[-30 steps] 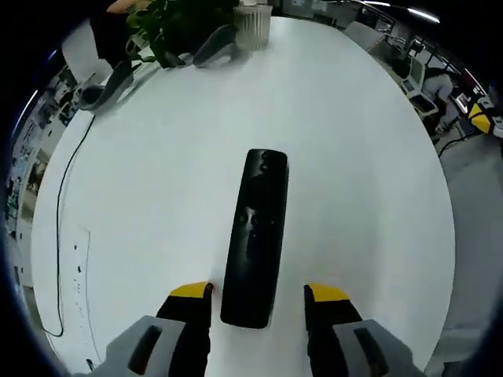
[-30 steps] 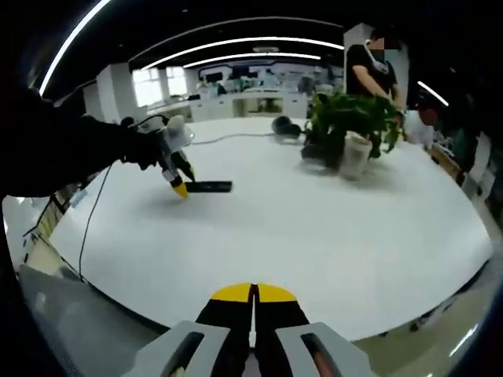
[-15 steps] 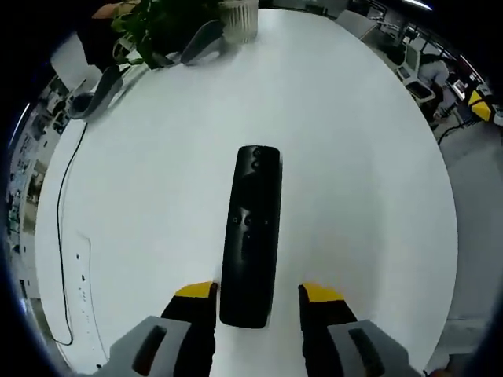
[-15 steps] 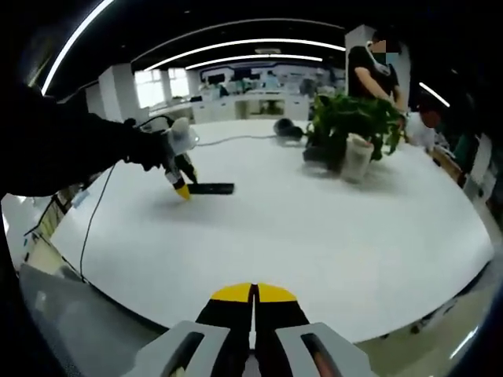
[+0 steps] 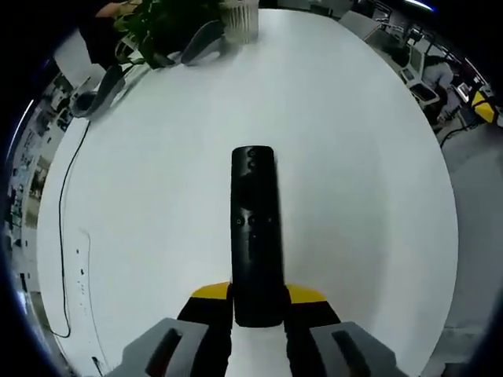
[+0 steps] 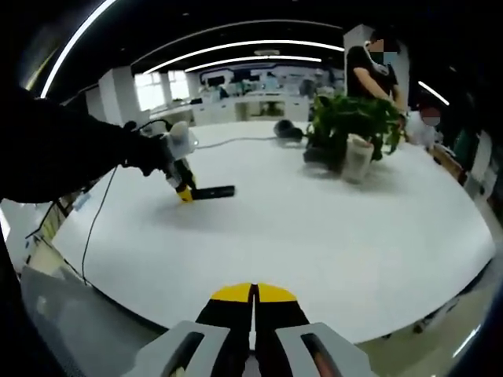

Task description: Press the specified remote control buttons in sequence, fully releasing each button before pressing the next.

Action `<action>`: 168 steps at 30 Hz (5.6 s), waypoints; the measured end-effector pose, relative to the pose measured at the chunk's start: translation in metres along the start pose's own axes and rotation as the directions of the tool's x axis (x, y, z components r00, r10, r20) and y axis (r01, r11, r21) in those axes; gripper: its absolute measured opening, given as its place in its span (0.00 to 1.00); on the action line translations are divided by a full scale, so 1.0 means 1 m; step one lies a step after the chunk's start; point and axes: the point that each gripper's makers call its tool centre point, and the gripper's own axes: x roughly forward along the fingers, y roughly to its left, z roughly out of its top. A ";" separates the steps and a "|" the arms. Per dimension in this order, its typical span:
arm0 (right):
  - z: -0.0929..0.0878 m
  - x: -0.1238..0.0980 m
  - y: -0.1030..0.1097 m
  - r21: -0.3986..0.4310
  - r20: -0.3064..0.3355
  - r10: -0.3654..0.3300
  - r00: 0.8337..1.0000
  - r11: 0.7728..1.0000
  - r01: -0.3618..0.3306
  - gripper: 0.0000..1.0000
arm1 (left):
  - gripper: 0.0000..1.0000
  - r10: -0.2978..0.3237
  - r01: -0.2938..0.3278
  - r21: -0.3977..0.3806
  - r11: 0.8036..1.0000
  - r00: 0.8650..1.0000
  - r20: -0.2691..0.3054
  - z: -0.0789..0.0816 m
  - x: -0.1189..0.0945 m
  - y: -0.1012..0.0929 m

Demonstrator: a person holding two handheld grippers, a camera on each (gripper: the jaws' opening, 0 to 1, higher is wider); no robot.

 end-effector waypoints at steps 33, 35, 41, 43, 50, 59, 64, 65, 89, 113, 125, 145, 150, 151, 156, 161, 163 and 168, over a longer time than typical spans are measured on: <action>0.006 -0.002 -0.002 0.003 0.041 -0.001 0.999 1.000 0.001 0.00 | 0.24 0.022 -0.024 -0.036 0.999 0.998 -0.055 -0.012 -0.002 -0.074; 0.005 -0.002 -0.001 0.004 0.036 0.004 0.999 1.000 -0.004 0.00 | 0.24 0.021 -0.023 -0.031 0.999 0.998 -0.056 -0.013 -0.003 -0.080; 0.004 -0.001 0.002 -0.008 0.033 0.017 0.999 1.000 -0.016 0.00 | 0.24 0.019 -0.021 -0.027 0.999 0.998 -0.056 -0.015 -0.004 -0.094; 0.004 -0.001 0.003 -0.008 0.031 0.021 0.999 1.000 -0.020 0.00 | 0.24 0.019 -0.021 -0.029 0.999 0.998 -0.055 -0.016 -0.004 -0.097; 0.004 -0.002 0.004 -0.006 0.034 0.028 0.999 1.000 -0.028 0.00 | 0.24 0.015 -0.017 -0.025 1.000 0.998 -0.059 -0.018 -0.004 -0.112; 0.004 -0.002 0.006 -0.012 0.036 0.035 0.999 0.999 -0.035 0.00 | 0.24 0.015 -0.016 -0.008 1.000 0.997 -0.076 -0.021 -0.005 -0.132; 0.004 -0.001 0.007 -0.016 0.033 0.040 0.999 0.999 -0.040 0.00 | 0.24 0.015 -0.016 -0.007 1.000 0.997 -0.078 -0.022 -0.005 -0.142; 0.004 -0.001 0.008 -0.019 0.033 0.041 0.999 0.999 -0.040 0.00 | 0.24 0.016 -0.016 -0.008 1.000 0.997 -0.077 -0.023 -0.005 -0.144; 0.028 -0.011 0.066 -0.140 0.022 0.237 0.971 0.963 -0.232 0.00 | 0.24 0.013 -0.012 0.009 1.000 0.997 -0.072 -0.032 -0.009 -0.200; 0.096 0.052 0.093 -0.235 -0.044 0.297 0.954 0.925 -0.299 0.00 | 0.24 0.005 -0.005 0.004 1.000 1.000 0.009 -0.039 -0.013 -0.247; 0.008 0.108 0.089 -0.058 -0.329 0.322 0.888 0.931 -0.359 0.00 | 0.24 0.005 -0.005 -0.007 1.000 0.998 0.055 -0.036 -0.014 -0.269; -0.074 0.104 0.085 0.054 -0.672 0.304 0.675 0.929 -0.365 0.00 | 0.24 -0.001 0.008 -0.031 1.000 0.977 0.212 -0.033 -0.015 -0.278; -0.077 0.105 0.085 0.047 -0.683 0.300 0.666 0.928 -0.369 0.00 | 0.24 0.004 0.004 -0.034 0.999 0.970 0.243 -0.032 -0.015 -0.279; -0.077 0.105 0.086 0.047 -0.682 0.304 0.665 0.926 -0.375 0.00 | 0.24 0.006 0.004 -0.038 0.999 0.966 0.257 -0.031 -0.016 -0.279; -0.077 0.107 0.086 0.026 -0.673 0.297 0.677 0.925 -0.380 0.00 | 0.24 -0.001 0.013 -0.039 0.999 0.950 0.311 -0.032 -0.016 -0.279; -0.080 0.107 0.086 -0.006 -0.687 0.273 0.673 0.925 -0.381 0.00 | 0.25 -0.006 0.016 -0.030 0.999 0.950 0.311 -0.030 -0.016 -0.278; -0.080 0.108 0.085 -0.014 -0.686 0.269 0.676 0.924 -0.383 0.00 | 0.25 -0.005 0.015 -0.029 0.999 0.951 0.308 -0.030 -0.016 -0.279; -0.080 0.107 0.085 -0.025 -0.685 0.265 0.678 0.923 -0.385 0.00 | 0.25 -0.006 0.018 -0.036 0.999 0.951 0.309 -0.030 -0.016 -0.278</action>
